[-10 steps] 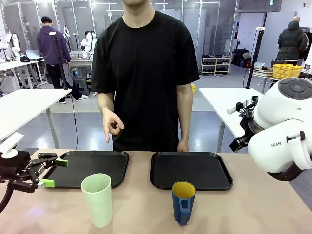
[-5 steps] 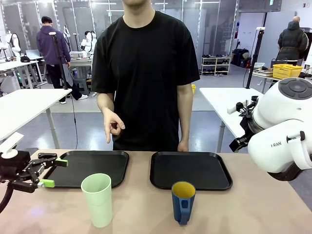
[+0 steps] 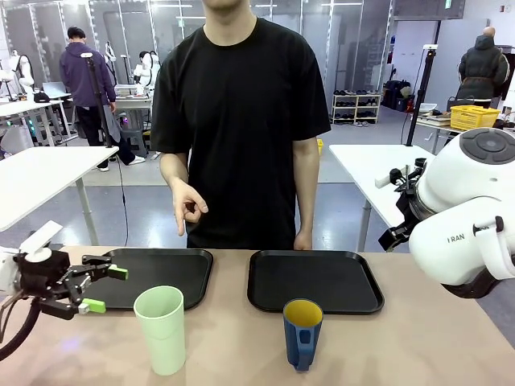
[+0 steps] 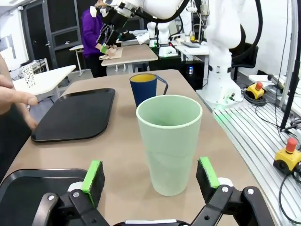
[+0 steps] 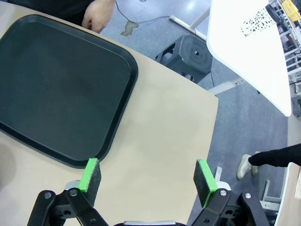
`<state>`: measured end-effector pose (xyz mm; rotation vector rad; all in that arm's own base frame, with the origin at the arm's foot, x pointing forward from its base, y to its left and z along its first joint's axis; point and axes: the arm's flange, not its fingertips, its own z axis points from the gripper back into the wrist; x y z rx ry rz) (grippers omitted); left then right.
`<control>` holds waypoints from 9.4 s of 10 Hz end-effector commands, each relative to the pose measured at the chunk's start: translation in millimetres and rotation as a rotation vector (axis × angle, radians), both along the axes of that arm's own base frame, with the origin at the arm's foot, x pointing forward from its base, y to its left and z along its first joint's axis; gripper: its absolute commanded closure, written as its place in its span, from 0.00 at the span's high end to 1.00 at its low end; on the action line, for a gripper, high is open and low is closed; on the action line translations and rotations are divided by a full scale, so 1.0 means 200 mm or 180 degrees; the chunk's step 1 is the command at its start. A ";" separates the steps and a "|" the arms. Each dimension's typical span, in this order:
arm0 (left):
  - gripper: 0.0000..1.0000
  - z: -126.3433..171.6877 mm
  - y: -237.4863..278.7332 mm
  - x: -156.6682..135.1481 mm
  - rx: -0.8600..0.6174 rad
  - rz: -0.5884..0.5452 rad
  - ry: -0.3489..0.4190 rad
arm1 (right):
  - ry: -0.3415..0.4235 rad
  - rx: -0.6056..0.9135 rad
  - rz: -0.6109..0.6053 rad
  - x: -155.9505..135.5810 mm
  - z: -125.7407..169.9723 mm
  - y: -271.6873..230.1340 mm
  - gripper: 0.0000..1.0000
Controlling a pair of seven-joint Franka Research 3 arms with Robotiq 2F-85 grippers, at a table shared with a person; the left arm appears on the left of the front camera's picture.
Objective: Sort and store the cups by type.
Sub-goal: Pick up the Reusable plastic cup, then place the picked Reusable plastic cup into the Flat Tray indicated by the person.
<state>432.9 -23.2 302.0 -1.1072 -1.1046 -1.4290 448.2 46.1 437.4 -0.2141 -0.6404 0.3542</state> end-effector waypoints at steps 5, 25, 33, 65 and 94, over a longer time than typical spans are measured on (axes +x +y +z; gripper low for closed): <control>1.00 -0.10 -0.10 0.09 0.0303 -0.0498 -0.0034 | 0.0004 -0.0024 0.0026 0.00 -0.01 0.00 1.00; 1.00 -0.38 -0.57 0.03 -0.0011 -0.1032 0.0250 | 0.0004 -0.0024 0.0026 0.00 -0.01 0.00 1.00; 1.00 -0.43 -0.63 0.03 -0.0152 -0.1163 0.0331 | 0.0004 -0.0024 0.0026 0.00 -0.01 0.00 1.00; 0.49 -0.10 -0.60 0.06 -0.0204 -0.0940 0.0098 | 0.0004 -0.0024 0.0026 0.00 -0.01 0.00 1.00; 0.87 -0.29 -1.81 1.05 -0.0262 0.0203 -0.0289 | 0.0004 -0.0024 0.0026 0.00 -0.01 0.00 1.00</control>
